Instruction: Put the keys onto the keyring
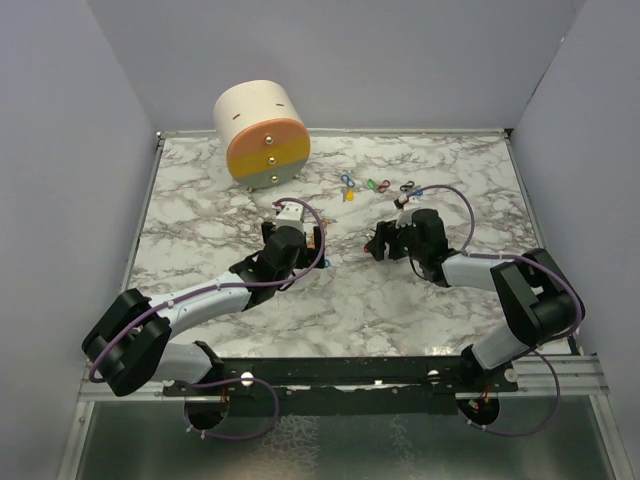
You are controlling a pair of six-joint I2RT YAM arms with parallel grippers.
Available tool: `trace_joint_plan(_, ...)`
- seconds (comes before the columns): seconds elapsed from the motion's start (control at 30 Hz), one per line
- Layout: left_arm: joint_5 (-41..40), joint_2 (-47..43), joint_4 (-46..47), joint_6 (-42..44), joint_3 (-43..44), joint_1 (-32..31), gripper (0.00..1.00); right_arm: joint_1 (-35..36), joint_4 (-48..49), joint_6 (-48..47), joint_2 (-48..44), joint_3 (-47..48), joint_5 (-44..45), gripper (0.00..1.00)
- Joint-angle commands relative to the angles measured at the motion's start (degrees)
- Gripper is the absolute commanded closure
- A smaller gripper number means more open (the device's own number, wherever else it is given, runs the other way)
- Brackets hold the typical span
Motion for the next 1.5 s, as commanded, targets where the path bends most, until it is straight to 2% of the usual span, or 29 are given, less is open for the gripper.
trace_joint_plan(0.0,0.38,0.29,1.52,0.51,-0.35,0.37,0.01,0.29,3.11,-1.05,1.07,1.47,1.54,0.30)
trace_joint_plan(0.87,0.99,-0.50,1.61,0.52,-0.96,1.20,0.01,0.29,4.36,-1.84,6.59,4.15,-0.86,0.29)
trace_joint_plan(1.47,0.95,-1.24,1.30,0.43,-1.27,1.38,0.01,0.29,3.11,-0.66,6.62,3.92,-2.82,0.30)
